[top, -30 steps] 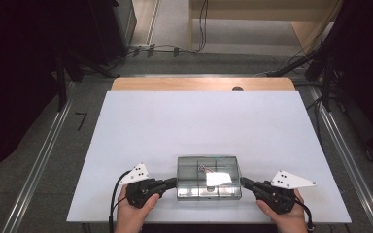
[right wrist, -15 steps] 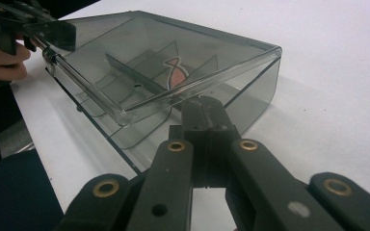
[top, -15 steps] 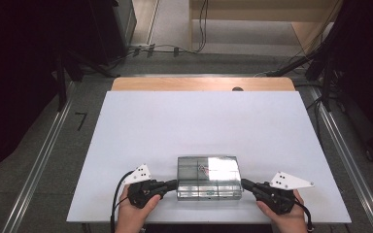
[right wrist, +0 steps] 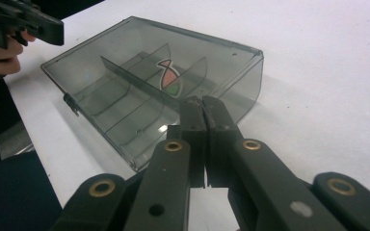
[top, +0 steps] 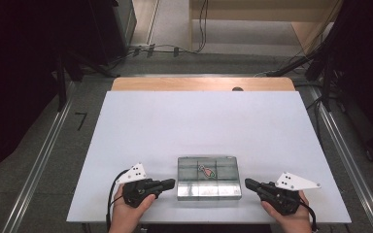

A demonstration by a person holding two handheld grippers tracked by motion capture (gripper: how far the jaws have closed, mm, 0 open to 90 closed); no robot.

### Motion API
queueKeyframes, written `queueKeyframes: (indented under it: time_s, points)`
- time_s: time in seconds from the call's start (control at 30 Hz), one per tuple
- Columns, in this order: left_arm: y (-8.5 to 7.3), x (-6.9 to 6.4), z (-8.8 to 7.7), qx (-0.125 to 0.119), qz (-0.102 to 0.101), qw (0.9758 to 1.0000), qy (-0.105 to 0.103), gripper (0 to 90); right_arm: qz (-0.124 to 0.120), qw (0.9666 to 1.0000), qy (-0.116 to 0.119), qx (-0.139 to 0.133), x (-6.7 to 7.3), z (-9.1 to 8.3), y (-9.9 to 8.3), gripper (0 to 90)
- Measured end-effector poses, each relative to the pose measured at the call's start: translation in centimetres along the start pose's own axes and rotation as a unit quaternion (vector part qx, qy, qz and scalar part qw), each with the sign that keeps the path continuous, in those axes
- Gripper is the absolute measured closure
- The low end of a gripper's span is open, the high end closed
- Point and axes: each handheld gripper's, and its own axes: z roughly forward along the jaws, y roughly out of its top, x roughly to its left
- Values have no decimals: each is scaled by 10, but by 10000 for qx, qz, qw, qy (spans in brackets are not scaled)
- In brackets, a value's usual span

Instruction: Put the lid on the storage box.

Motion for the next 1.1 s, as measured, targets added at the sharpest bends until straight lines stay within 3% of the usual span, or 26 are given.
queueKeyframes:
  time_s: [0.2,0.33,0.4,0.43,0.5,0.67,0.9,0.97,1.1]
  points:
    - [1,-2,-1,-71,87,9999,120,759,84,9999,-19,-150,-5,-6,2,720]
    - [2,-3,-3,-192,211,9994,220,612,98,9997,-142,-195,-6,-8,5,525]
    - [3,-3,-5,-271,232,9989,315,499,96,9994,-258,-227,-7,-8,6,374]
    - [3,-3,-7,-310,234,9986,352,499,96,9994,-258,-227,-7,-8,6,374]
    - [3,-2,-9,-365,215,9982,435,424,104,9990,-365,-228,-8,-9,6,277]
    - [3,5,-15,-432,174,9972,586,255,107,9991,-306,-291,-14,-15,7,105]
    - [2,11,-22,-468,123,9958,783,170,151,9985,-380,-357,-23,-21,6,75]
    - [2,13,-23,-471,111,9957,785,110,173,9982,-409,-398,-28,-24,5,70]
    - [2,15,-26,-477,111,9947,899,104,174,9980,-438,-421,-31,-27,4,62]
